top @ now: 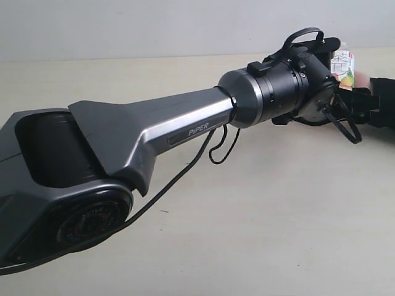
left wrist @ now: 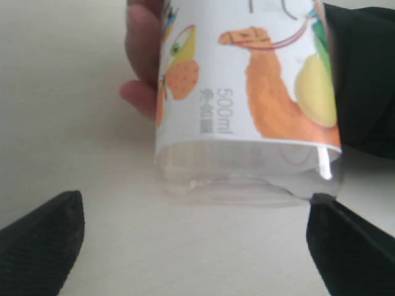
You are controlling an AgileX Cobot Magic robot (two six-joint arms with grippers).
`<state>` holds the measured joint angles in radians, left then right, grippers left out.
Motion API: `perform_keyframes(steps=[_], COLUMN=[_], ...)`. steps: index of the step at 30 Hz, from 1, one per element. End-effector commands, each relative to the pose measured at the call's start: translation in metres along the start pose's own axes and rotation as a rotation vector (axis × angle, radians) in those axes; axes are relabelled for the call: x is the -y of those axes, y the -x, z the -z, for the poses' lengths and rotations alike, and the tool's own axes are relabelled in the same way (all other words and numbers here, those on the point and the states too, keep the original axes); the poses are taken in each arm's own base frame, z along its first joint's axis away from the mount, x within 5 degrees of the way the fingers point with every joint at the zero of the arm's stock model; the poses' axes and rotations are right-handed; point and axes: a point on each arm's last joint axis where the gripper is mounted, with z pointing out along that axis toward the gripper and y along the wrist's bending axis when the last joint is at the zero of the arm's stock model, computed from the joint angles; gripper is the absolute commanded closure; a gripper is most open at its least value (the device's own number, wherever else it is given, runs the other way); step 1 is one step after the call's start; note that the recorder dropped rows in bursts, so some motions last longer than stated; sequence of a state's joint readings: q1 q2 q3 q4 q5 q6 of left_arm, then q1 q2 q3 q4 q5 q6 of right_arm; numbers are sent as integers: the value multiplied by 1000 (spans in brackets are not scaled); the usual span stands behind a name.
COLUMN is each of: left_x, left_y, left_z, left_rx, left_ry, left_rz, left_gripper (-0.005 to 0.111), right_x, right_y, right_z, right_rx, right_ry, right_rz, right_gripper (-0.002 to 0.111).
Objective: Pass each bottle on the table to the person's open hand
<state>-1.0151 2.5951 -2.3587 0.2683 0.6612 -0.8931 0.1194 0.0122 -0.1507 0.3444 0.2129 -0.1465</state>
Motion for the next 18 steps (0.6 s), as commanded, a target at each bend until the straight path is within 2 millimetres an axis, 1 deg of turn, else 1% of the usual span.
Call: perform_keyframes(steps=[1,4,9,11,12,14,17,18], left_x=[3,6,16,20,22,25,24,23], left_y=[20,30,43,46,47,48,49,48], left_z=[24,41,77,89,95,105,116,118], left_rx=[22,22,20,16,14,2,-24,-37], left_ry=[3,12,24,25,25,34,65,82], left_rz=[-8,-61,-185,-218,-241,-282,-313,-316], left_gripper=[14,14,15,19,24,39,73,91], right_x=[1,1,1,1,1,1,1,1], right_y=[-1,-1,-1,-1,-1,-1,-1,-1], right_z=[0,0,0,0,0,0,0,0], right_rx=[3,5,5,5,5,5,5,5], right_ry=[-6,-7,-7,-7,-7,-7,-7,-7], right_rz=[14,17,19,19,19,19,19,19], right_gripper=[108,108,108,108,108,108,108,108])
